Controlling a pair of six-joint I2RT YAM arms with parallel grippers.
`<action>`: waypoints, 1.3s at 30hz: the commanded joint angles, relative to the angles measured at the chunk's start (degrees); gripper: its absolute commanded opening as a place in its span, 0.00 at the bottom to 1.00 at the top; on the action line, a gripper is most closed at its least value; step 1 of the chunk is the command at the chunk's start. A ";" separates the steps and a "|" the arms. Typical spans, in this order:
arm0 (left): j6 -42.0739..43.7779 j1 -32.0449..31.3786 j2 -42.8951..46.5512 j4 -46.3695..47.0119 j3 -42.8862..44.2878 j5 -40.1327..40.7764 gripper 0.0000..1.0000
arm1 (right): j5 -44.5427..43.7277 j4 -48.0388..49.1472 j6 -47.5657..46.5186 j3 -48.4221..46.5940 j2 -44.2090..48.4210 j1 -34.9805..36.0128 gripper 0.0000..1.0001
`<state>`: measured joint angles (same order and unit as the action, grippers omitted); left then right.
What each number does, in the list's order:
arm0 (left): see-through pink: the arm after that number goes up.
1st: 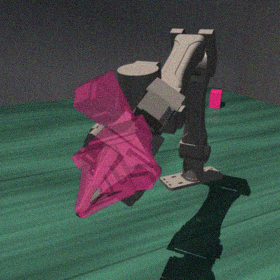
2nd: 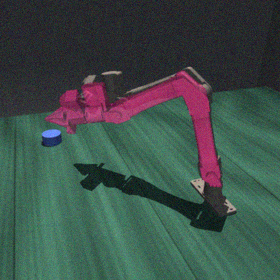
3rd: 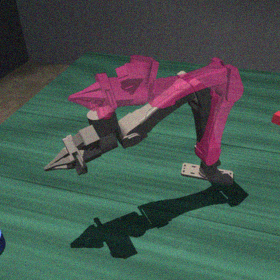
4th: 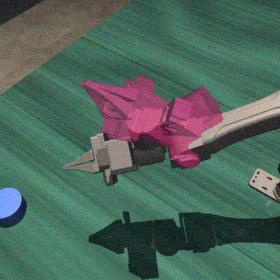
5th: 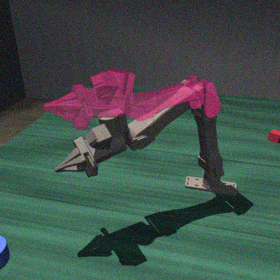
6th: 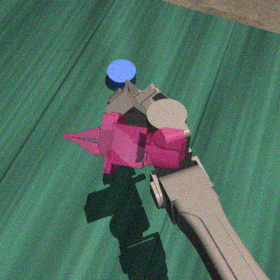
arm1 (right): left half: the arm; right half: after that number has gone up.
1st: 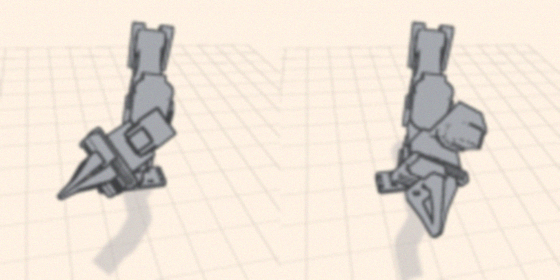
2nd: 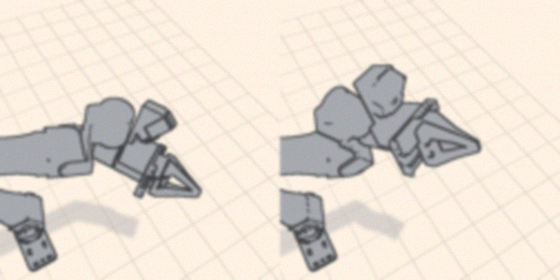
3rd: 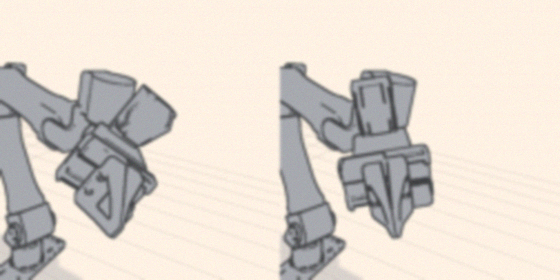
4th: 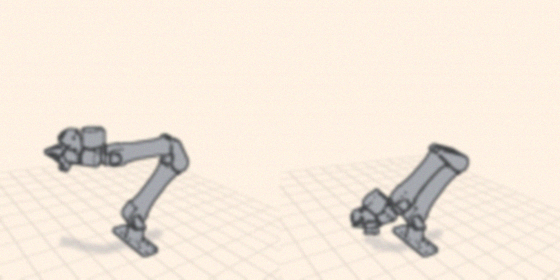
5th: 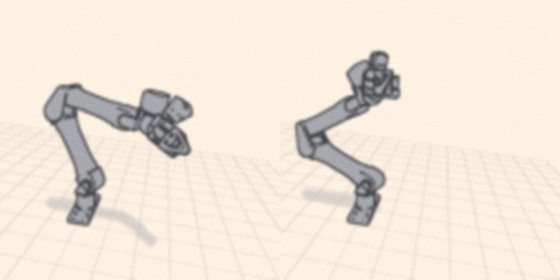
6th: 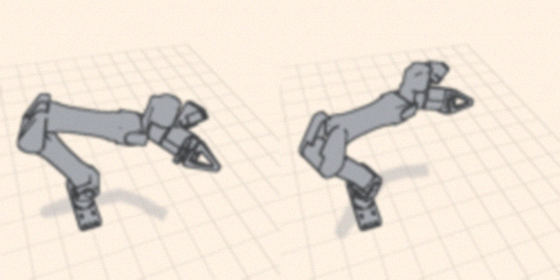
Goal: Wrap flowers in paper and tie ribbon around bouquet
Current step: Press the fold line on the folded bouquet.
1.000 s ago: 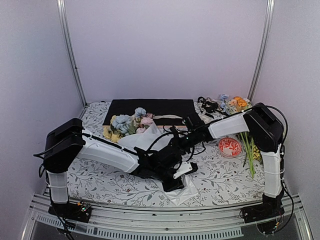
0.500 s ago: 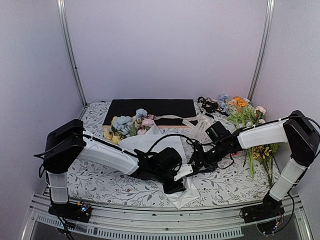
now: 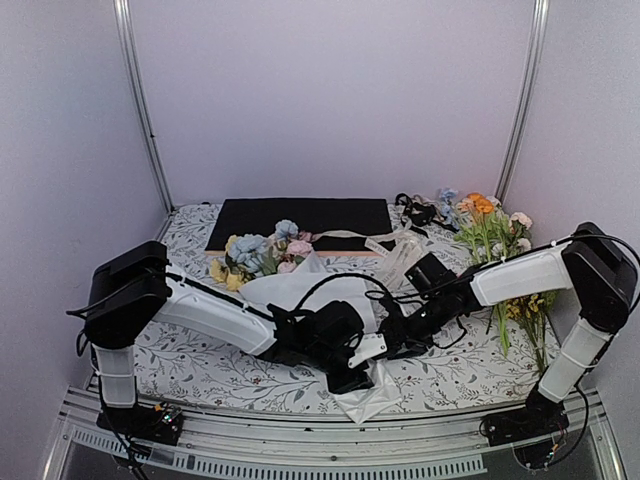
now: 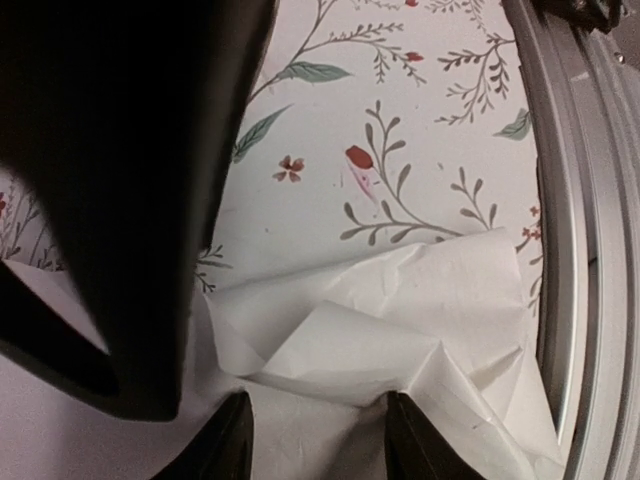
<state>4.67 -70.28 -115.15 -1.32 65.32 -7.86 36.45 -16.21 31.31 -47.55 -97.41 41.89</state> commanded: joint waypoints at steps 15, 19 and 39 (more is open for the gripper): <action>-2.47 1.02 -2.48 -3.86 -5.03 -0.36 0.47 | 6.56 27.97 17.20 17.85 9.43 1.53 0.63; -2.56 1.05 -2.70 -4.22 -4.94 0.01 0.47 | 5.93 26.21 16.00 17.41 6.84 2.16 0.50; -5.04 2.95 10.21 -0.77 -7.43 -0.80 0.56 | -2.30 14.94 11.91 16.48 4.10 2.12 0.00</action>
<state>2.15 -69.28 -110.13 1.54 59.88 -8.25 37.63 1.26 43.88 -30.70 -91.66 43.86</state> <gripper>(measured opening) 0.548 0.008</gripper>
